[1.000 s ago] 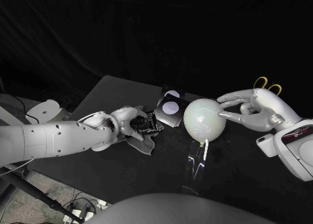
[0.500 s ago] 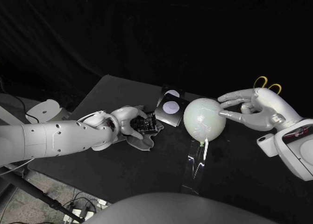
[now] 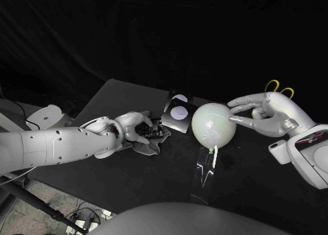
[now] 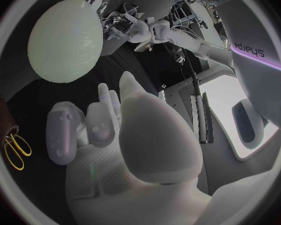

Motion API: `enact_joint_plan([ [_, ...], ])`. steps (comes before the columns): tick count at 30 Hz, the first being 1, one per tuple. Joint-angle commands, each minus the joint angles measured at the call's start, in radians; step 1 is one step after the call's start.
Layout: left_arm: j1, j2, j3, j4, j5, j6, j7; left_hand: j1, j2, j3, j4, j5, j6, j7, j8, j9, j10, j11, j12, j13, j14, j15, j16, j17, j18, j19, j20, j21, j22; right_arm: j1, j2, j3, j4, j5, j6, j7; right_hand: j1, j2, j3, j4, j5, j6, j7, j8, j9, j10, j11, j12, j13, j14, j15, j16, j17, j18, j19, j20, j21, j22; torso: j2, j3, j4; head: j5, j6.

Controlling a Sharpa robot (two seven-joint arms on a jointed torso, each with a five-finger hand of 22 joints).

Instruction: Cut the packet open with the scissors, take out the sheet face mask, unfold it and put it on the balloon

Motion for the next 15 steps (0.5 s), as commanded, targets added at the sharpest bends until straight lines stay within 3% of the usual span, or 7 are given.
enact_joint_plan([
  [1,-0.006,-0.002,-0.004,0.002,0.039,0.041,0.016,-0.004,0.012,0.033,-0.001,-0.004,0.013,0.036,0.005,0.000,0.013,0.004,0.004,0.000,0.013,0.004,0.006,0.001,0.006,0.005,0.002,0.005,0.001,0.000,0.000,0.000,0.000,0.001,0.011,0.005,-0.006,0.009,0.003,-0.001,0.005,0.007,0.000,0.002,0.001,0.008,0.000,0.003,0.001,-0.004,-0.002,-0.003,0.000,0.003,0.000,0.002,-0.005,0.191,0.000,0.0001,0.0007,0.000,0.001],
  [7,-0.006,-0.005,-0.004,0.002,0.069,0.043,0.036,0.004,0.049,0.104,-0.003,-0.005,0.034,0.035,0.015,0.003,0.022,0.005,0.004,0.000,0.022,0.006,0.006,0.001,0.003,0.008,0.002,0.006,0.001,0.000,0.000,0.000,-0.001,0.003,0.012,0.006,-0.006,0.009,0.003,-0.001,0.005,0.007,0.000,0.002,0.001,0.008,0.000,0.003,0.001,-0.004,-0.002,-0.003,0.000,0.003,0.000,0.002,-0.005,0.191,0.000,-0.0001,0.0005,0.000,0.001],
  [12,-0.006,-0.008,-0.002,0.002,0.112,0.048,0.066,-0.007,0.057,0.111,-0.003,-0.005,0.051,0.033,0.024,0.005,0.027,0.005,0.004,0.001,0.026,0.008,0.005,0.002,0.001,0.002,0.003,0.004,0.000,-0.001,0.001,0.000,-0.003,0.005,0.013,0.006,-0.008,0.011,0.004,0.000,0.008,0.008,0.000,0.002,0.001,0.009,0.000,0.003,0.001,-0.004,-0.002,-0.003,-0.001,0.003,0.000,0.002,-0.006,0.190,0.000,0.0002,0.0006,0.000,0.001],
  [15,-0.006,-0.010,0.000,0.002,0.158,0.049,0.101,-0.023,0.094,0.133,-0.005,-0.005,0.092,0.024,0.045,0.011,0.058,0.005,0.009,0.003,0.054,0.010,0.011,0.008,0.000,0.001,0.003,0.004,0.000,-0.001,0.001,0.000,-0.004,0.007,0.013,0.007,-0.008,0.011,0.004,0.000,0.008,0.008,0.000,0.002,0.001,0.009,0.000,0.003,0.001,-0.004,-0.002,-0.003,-0.001,0.003,0.000,0.002,-0.006,0.190,0.000,0.0004,0.0004,0.000,0.002],
])
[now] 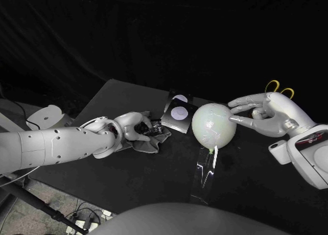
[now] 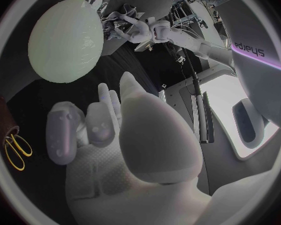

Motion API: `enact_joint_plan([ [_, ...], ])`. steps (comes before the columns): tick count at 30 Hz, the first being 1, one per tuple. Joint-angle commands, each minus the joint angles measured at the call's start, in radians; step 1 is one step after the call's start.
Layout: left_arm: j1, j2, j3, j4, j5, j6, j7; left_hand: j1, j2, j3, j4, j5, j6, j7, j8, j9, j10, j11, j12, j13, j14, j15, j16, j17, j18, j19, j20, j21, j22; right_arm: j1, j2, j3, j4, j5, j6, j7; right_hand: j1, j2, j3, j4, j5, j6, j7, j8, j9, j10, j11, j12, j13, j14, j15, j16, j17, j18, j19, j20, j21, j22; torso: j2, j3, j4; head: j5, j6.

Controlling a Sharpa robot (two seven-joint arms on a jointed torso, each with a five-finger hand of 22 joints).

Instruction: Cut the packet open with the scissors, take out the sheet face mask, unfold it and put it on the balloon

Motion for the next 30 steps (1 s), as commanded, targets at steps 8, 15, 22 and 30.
enact_joint_plan([
  [8,-0.005,-0.005,0.001,0.000,0.186,0.053,0.127,0.010,0.092,0.073,-0.010,-0.006,0.073,0.000,0.030,0.002,0.082,0.006,0.010,0.007,0.078,0.013,0.023,0.019,-0.009,0.017,0.003,0.010,0.003,-0.001,0.001,0.000,-0.003,0.004,0.012,0.007,-0.004,0.007,0.004,0.001,0.004,0.008,0.000,0.002,0.001,0.009,-0.001,0.003,0.001,-0.004,-0.002,-0.003,0.001,0.003,0.000,0.002,-0.004,0.191,-0.001,0.0002,-0.0005,0.001,0.003],
  [15,-0.005,-0.008,0.002,-0.001,0.242,0.084,0.144,0.019,0.101,0.095,-0.015,-0.006,0.101,0.011,0.042,0.003,0.094,0.008,0.007,0.006,0.086,0.016,0.023,0.019,-0.014,0.019,0.003,0.011,0.003,-0.001,0.001,0.000,-0.004,0.005,0.014,0.006,-0.005,0.008,0.005,0.002,0.005,0.009,0.000,0.002,0.001,0.010,-0.001,0.003,0.001,-0.004,-0.003,-0.003,0.000,0.003,0.000,0.002,-0.006,0.190,0.000,0.0003,-0.0001,0.001,0.004],
  [22,-0.005,-0.011,0.004,0.000,0.277,0.116,0.142,0.016,0.086,0.097,-0.018,-0.007,0.107,0.015,0.043,0.001,0.079,0.010,0.002,0.004,0.071,0.019,0.017,0.014,-0.017,0.016,0.003,0.010,0.002,-0.001,0.002,0.000,-0.006,0.007,0.014,0.006,-0.005,0.008,0.005,0.002,0.005,0.009,0.000,0.002,0.001,0.010,-0.001,0.003,0.001,-0.004,-0.003,-0.003,0.000,0.003,0.000,0.002,-0.006,0.190,0.000,0.0004,-0.0003,0.001,0.005],
  [30,-0.005,-0.011,0.007,-0.003,0.341,0.110,0.146,0.016,0.087,0.106,-0.018,-0.006,0.115,0.017,0.045,-0.003,0.077,0.011,0.003,0.004,0.069,0.021,0.013,0.012,-0.020,0.013,0.003,0.009,0.001,-0.001,0.003,0.000,-0.007,0.008,0.014,0.005,-0.006,0.009,0.005,0.003,0.006,0.009,0.000,0.001,0.001,0.011,-0.001,0.002,0.001,-0.005,-0.003,-0.005,-0.003,0.004,-0.002,0.002,-0.009,0.189,0.000,0.0006,-0.0003,0.000,0.004],
])
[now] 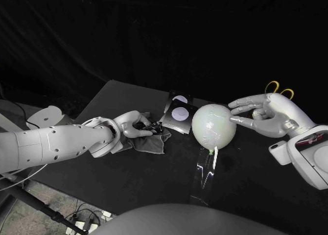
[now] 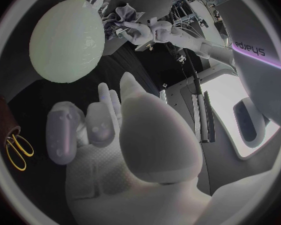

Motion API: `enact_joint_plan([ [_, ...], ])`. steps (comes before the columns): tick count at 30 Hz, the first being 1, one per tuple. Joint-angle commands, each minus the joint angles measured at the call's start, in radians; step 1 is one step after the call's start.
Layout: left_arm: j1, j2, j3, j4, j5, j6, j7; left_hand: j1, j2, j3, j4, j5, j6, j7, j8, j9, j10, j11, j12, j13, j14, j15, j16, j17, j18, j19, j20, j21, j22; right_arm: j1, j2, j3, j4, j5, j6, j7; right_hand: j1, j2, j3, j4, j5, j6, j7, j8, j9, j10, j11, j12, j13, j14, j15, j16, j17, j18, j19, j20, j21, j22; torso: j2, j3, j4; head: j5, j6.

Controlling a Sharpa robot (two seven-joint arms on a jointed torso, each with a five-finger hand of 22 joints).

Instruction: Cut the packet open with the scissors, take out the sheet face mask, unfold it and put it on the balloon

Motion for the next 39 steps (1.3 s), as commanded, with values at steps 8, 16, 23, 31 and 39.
enact_joint_plan([
  [8,-0.005,0.005,0.006,-0.007,0.140,-0.027,0.077,0.042,0.035,0.243,-0.052,-0.005,0.049,-0.009,0.046,0.012,0.177,-0.020,0.006,0.004,0.206,-0.027,0.042,0.042,-0.068,0.124,0.000,0.043,0.016,-0.001,0.005,0.000,-0.007,0.000,0.008,0.007,-0.001,0.007,0.007,0.002,0.007,0.005,0.000,0.002,0.001,0.008,0.000,0.003,0.001,-0.004,-0.003,-0.004,0.000,0.004,0.002,0.001,-0.005,0.190,-0.001,-0.0001,-0.0001,-0.004,0.004],
  [16,-0.004,0.001,0.031,-0.009,0.207,-0.078,0.128,-0.041,-0.010,0.385,-0.069,-0.007,0.060,-0.027,0.094,0.038,0.252,-0.039,0.011,0.006,0.277,-0.045,0.069,0.049,-0.076,0.239,-0.002,0.070,0.024,-0.001,0.011,0.000,-0.018,0.002,0.005,0.010,0.000,0.009,0.008,0.002,0.007,0.007,-0.001,0.002,0.001,0.010,-0.001,0.003,0.002,-0.004,-0.004,-0.003,0.002,0.003,0.003,0.001,-0.003,0.191,0.000,0.0005,-0.0004,-0.008,0.012],
  [23,-0.002,-0.004,0.049,-0.006,0.324,-0.073,0.152,-0.087,-0.025,0.434,-0.082,-0.007,0.060,-0.038,0.124,0.060,0.310,-0.052,0.014,0.006,0.309,-0.057,0.085,0.057,-0.075,0.261,-0.003,0.071,0.022,-0.001,0.017,0.000,-0.029,0.003,0.003,0.012,0.001,0.009,0.010,0.002,0.007,0.008,-0.001,0.002,0.002,0.011,-0.001,0.003,0.002,-0.004,-0.004,-0.004,0.001,0.003,0.003,0.001,-0.003,0.191,-0.001,0.0003,-0.0012,-0.010,0.026],
  [31,0.009,-0.010,0.068,0.019,0.460,-0.032,0.179,-0.113,-0.030,0.451,-0.094,-0.007,0.054,-0.038,0.140,0.072,0.325,-0.054,0.009,0.006,0.306,-0.057,0.085,0.058,-0.076,0.260,-0.002,0.069,0.019,0.003,0.025,0.001,-0.046,0.014,-0.004,0.014,0.004,0.010,0.014,0.001,0.007,0.012,-0.003,0.003,0.002,0.016,-0.003,0.004,0.002,-0.003,-0.005,-0.003,0.003,0.003,0.004,0.000,-0.001,0.191,-0.002,-0.0013,-0.0005,-0.026,0.059],
  [39,0.064,-0.006,0.076,0.052,0.632,0.018,0.193,-0.126,-0.029,0.455,-0.101,-0.007,0.049,-0.038,0.147,0.078,0.332,-0.054,0.008,0.006,0.306,-0.058,0.086,0.059,-0.076,0.286,-0.003,0.073,0.022,0.047,0.046,0.002,-0.080,0.075,-0.003,0.017,0.025,0.015,0.048,0.006,0.000,0.056,-0.029,0.019,0.009,0.106,-0.032,0.030,0.012,0.003,-0.028,0.003,0.019,-0.003,0.016,-0.017,0.027,0.200,-0.002,-0.0026,-0.0017,-0.054,0.108],
])
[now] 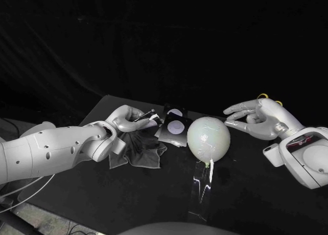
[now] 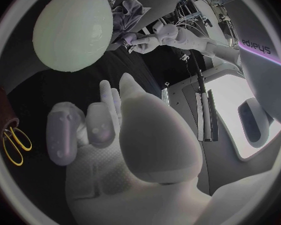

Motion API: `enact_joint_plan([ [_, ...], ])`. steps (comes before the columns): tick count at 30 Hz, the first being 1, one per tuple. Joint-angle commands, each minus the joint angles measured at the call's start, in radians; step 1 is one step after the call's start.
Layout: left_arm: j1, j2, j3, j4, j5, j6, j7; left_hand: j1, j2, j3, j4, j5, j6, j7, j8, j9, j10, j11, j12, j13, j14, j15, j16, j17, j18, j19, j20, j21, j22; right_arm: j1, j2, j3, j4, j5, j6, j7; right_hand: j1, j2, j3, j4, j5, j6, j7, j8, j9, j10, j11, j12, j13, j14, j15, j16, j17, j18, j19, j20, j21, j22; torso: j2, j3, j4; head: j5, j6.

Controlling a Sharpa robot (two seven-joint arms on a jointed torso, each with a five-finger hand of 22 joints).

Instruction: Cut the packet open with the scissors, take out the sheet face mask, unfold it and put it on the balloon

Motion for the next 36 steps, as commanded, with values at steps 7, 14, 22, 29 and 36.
enact_joint_plan([
  [7,0.085,0.026,0.006,0.039,0.257,0.089,0.054,-0.041,0.010,0.005,-0.028,0.007,-0.018,-0.001,0.034,0.066,0.024,-0.002,-0.008,0.000,0.012,-0.002,0.014,0.008,0.024,0.135,-0.006,0.044,0.020,0.073,0.068,0.002,-0.075,0.057,0.054,-0.027,0.008,-0.019,0.026,0.000,-0.004,0.062,-0.050,0.026,0.011,0.247,-0.067,0.130,0.082,0.020,-0.057,0.026,0.057,-0.016,0.038,-0.051,0.073,0.219,0.002,0.0000,-0.0038,-0.042,0.072],
  [14,0.110,0.076,0.007,0.026,0.274,0.134,0.076,-0.061,0.029,-0.007,-0.058,0.007,-0.037,-0.003,0.040,0.075,0.088,-0.016,0.014,0.008,0.062,-0.019,0.049,0.025,0.065,0.207,-0.017,0.091,0.039,0.114,0.155,0.004,-0.142,-0.007,0.098,-0.108,-0.120,-0.022,0.008,-0.003,0.051,0.066,-0.062,0.064,0.045,0.379,-0.066,1.463,1.478,0.131,-0.051,0.250,0.663,-0.027,0.058,-0.068,0.122,0.232,0.002,0.0020,-0.0046,-0.086,0.117],
  [22,0.114,0.124,0.008,-0.008,0.247,0.170,0.099,-0.076,0.050,-0.046,-0.085,0.007,-0.037,-0.031,0.040,0.080,0.192,-0.054,0.048,0.012,0.165,-0.059,0.113,0.054,0.093,0.272,-0.032,0.154,0.071,0.133,0.240,0.006,-0.186,-0.187,0.040,-0.215,-0.124,0.001,0.047,-0.017,0.016,0.053,-0.056,0.092,0.076,0.387,-0.060,1.483,1.499,0.133,-0.046,0.252,0.673,-0.052,0.106,-0.050,0.225,0.263,0.003,0.0032,-0.0041,-0.123,0.141],
  [29,0.115,0.144,0.008,-0.013,0.222,0.189,0.115,-0.080,0.061,-0.062,-0.098,0.007,-0.036,-0.036,0.035,0.081,0.211,-0.061,0.045,0.007,0.180,-0.068,0.134,0.067,0.093,0.279,-0.040,0.179,0.086,0.136,0.289,0.006,-0.212,-0.261,0.028,-0.267,-0.120,0.005,0.065,-0.025,0.007,0.043,-0.052,0.092,0.079,0.387,-0.057,1.483,1.499,0.133,-0.043,0.252,0.673,-0.052,0.106,-0.048,0.225,0.263,0.004,0.0035,-0.0034,-0.148,0.140],
  [36,0.115,0.152,0.009,-0.004,0.208,0.199,0.112,-0.080,0.065,-0.067,-0.105,0.007,-0.035,-0.036,0.033,0.081,0.215,-0.061,0.041,0.005,0.178,-0.069,0.139,0.071,0.091,0.274,-0.042,0.188,0.093,0.129,0.325,0.006,-0.222,-0.280,0.046,-0.272,-0.118,0.004,0.077,-0.032,0.009,0.040,-0.051,0.089,0.081,0.387,-0.056,1.483,1.499,0.133,-0.042,0.252,0.673,-0.052,0.106,-0.046,0.225,0.263,0.003,0.0019,-0.0027,-0.162,0.132],
])
